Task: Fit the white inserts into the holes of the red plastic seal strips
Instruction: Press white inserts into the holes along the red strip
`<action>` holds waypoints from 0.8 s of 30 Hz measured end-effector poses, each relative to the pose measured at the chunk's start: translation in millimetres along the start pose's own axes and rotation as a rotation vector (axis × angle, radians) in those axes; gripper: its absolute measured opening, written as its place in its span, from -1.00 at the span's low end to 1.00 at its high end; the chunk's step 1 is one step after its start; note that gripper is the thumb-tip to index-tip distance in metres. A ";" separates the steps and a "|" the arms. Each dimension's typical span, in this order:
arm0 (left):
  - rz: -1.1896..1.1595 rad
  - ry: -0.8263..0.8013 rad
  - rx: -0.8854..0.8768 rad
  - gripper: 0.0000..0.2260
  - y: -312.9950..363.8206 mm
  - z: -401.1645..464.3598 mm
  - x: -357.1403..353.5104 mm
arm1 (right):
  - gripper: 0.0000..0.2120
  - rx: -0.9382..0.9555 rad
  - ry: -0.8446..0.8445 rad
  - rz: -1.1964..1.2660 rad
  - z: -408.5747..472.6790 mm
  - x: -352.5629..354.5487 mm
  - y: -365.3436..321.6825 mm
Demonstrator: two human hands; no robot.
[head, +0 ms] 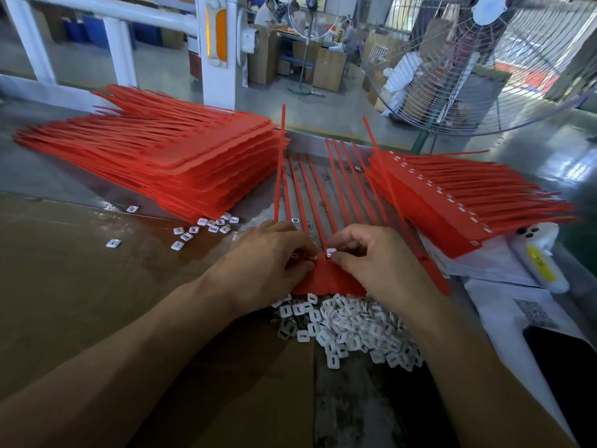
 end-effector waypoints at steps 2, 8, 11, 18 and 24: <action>-0.001 -0.006 0.003 -0.78 -0.3 -0.1 0.2 | -0.84 0.013 0.003 -0.010 -0.2 0.1 -0.9; -0.001 -0.016 0.004 -0.77 0.1 -0.2 0.3 | -0.83 0.074 0.035 -0.142 -2.0 0.7 -6.9; -0.004 -0.012 0.005 -0.77 0.1 -0.2 0.5 | -0.82 0.096 0.031 -0.188 -1.7 -0.5 -9.5; 0.001 -0.015 0.007 -0.77 -0.1 -1.0 0.4 | -0.81 0.115 -0.006 -0.236 0.1 -6.3 -11.5; 0.004 -0.016 0.012 -0.77 0.4 -1.0 0.3 | -0.80 0.108 -0.023 -0.255 0.9 -7.4 -10.7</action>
Point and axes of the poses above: each hand's wrist, its own z-axis towards the middle knuckle, its own x-axis out of the back of the hand, y = z × x, the point moved 8 cm from there along z, towards the middle knuckle, and after that the axes turned 10 degrees about -z, right-handed, at the moved point
